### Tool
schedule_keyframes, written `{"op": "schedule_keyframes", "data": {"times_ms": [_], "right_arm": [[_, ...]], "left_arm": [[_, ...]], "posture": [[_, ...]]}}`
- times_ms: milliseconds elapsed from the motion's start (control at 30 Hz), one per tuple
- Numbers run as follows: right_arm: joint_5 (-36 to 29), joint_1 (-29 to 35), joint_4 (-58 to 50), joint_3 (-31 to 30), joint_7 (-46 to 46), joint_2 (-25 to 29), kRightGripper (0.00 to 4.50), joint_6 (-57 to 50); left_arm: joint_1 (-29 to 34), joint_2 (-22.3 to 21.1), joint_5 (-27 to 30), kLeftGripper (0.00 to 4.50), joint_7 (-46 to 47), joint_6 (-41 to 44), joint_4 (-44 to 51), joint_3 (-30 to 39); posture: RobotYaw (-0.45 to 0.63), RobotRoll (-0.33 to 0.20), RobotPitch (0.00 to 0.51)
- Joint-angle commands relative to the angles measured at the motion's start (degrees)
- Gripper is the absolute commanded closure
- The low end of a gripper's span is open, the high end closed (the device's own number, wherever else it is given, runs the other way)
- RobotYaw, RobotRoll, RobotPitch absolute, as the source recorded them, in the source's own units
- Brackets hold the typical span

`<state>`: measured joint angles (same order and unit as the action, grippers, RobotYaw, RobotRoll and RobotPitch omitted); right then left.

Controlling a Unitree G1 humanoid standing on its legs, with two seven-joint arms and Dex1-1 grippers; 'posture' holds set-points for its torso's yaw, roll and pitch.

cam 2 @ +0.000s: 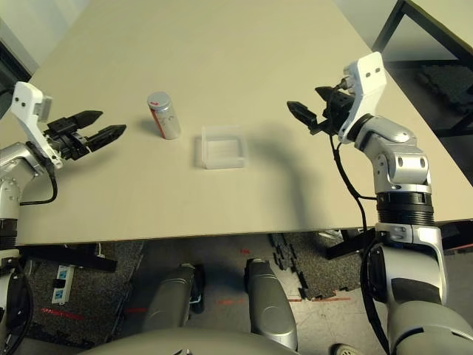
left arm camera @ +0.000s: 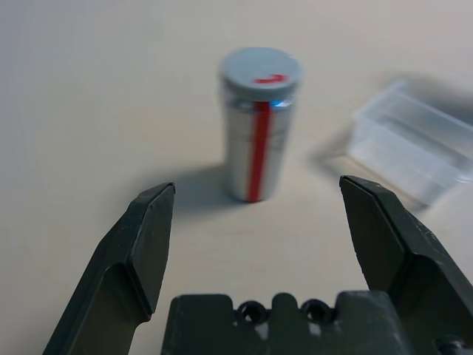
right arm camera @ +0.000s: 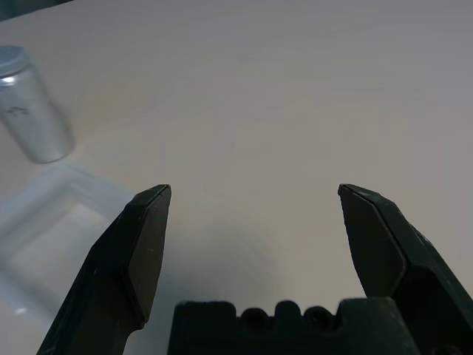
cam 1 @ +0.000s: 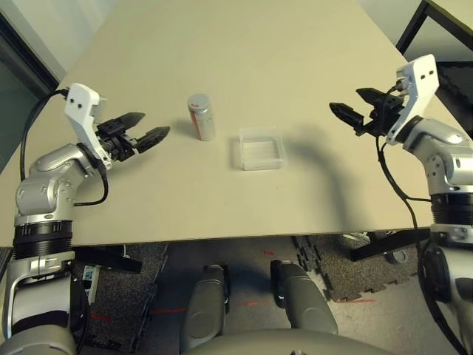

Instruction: Pour the medicine from the bottle into the box.

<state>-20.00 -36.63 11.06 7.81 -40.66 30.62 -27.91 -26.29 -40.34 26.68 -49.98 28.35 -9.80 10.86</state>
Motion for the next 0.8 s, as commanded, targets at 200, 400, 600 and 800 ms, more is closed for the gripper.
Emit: {"op": "schedule_keyframes", "data": {"times_ms": [200, 400, 600, 800], "right_arm": [[-2.1, 1.2, -7.2, -3.3, -1.0, -2.0, 0.00, -6.0], [-3.2, 1.6, -12.8, -5.3, -0.5, -3.5, 0.00, -8.9], [-4.0, 1.5, -18.2, -6.8, 0.0, -4.2, 0.00, -11.9], [-5.3, 1.1, -21.9, -7.7, 1.1, -5.4, 0.00, -14.6]], "left_arm": [[-5.6, 4.8, -4.6, 0.03, -0.8, -6.3, -10.2, -4.5], [-10.4, 8.4, -7.4, 0.03, -1.3, -13.0, -20.4, -5.5], [-14.8, 10.7, -9.5, 0.03, -1.6, -18.6, -29.4, -5.8], [-18.1, 12.7, -11.4, 0.03, -1.7, -23.1, -36.6, -5.7]], "posture": [[-0.05, 0.000, 0.149], [-0.09, 0.000, 0.143], [-0.12, 0.000, 0.138], [-0.15, 0.000, 0.131]]}}
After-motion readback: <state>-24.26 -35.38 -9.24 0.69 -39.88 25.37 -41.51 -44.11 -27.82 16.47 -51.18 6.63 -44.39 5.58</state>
